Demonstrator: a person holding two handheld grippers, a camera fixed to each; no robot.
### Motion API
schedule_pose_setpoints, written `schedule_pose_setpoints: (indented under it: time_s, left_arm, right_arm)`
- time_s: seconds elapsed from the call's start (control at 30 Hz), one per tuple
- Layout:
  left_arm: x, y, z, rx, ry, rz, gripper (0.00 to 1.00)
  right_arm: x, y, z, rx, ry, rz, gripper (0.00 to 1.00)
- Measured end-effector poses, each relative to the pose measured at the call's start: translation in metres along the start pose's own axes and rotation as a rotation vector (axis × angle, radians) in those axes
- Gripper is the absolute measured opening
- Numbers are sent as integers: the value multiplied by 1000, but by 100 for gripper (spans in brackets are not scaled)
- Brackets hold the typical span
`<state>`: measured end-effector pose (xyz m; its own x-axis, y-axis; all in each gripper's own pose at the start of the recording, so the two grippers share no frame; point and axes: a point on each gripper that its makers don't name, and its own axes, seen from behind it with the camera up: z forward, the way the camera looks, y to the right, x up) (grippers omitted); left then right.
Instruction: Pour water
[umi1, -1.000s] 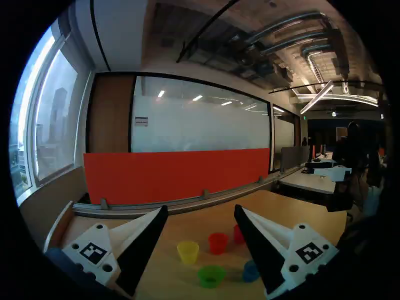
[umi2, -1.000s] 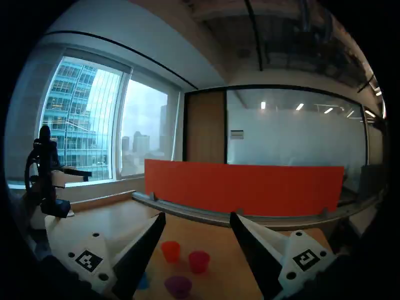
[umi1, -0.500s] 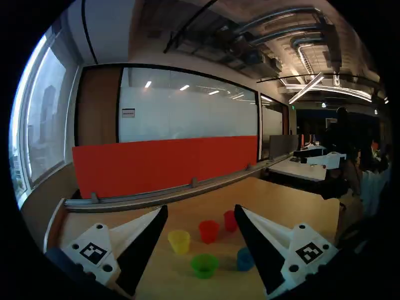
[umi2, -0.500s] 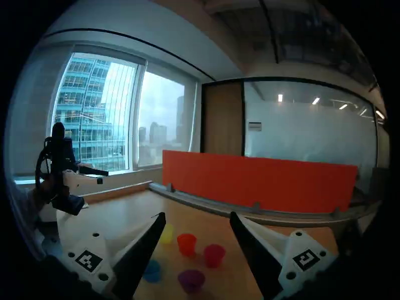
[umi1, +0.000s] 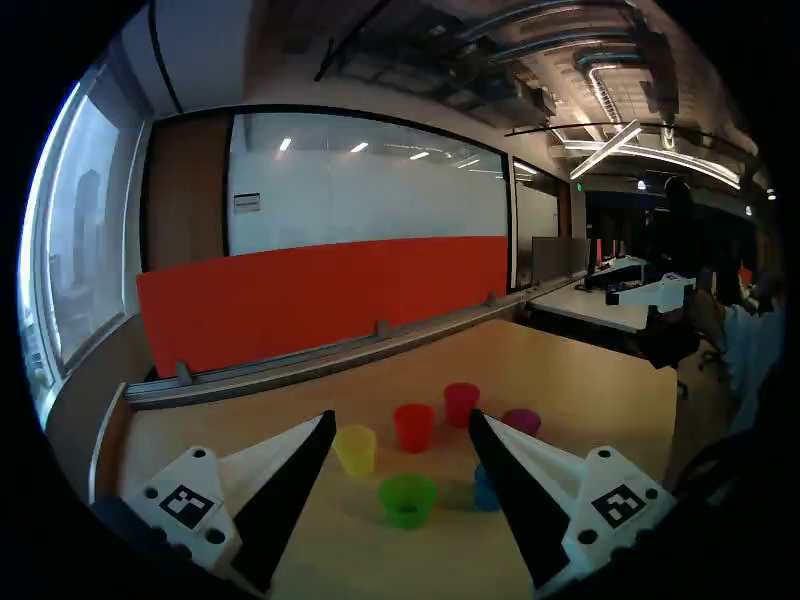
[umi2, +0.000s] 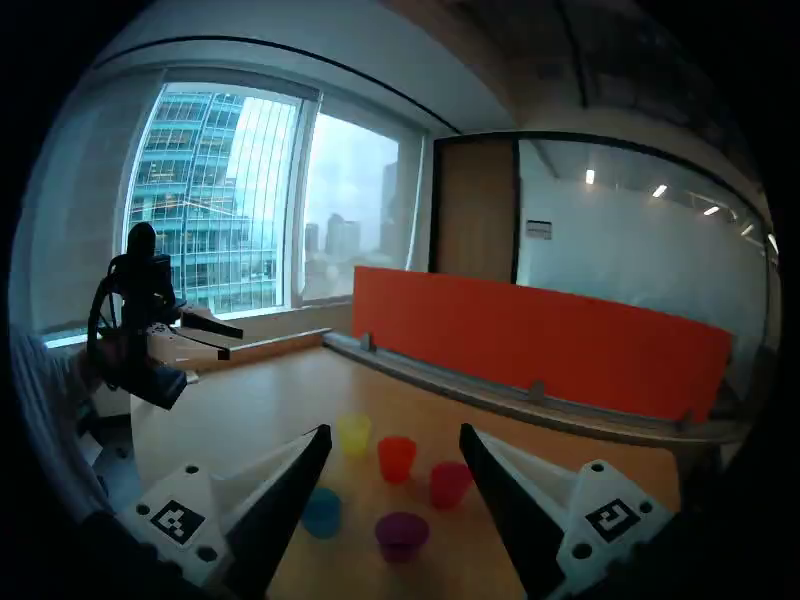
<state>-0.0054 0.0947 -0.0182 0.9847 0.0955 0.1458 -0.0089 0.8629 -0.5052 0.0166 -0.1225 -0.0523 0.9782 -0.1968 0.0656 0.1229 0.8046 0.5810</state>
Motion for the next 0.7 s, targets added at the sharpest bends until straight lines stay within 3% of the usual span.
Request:
schedule_pose_setpoints:
  time_s: [0.7]
  left_arm:
    - [-70, 2, 13, -13, -134, 32, 99]
  right_arm:
    - [-46, -40, 6, 111, -109, -25, 100]
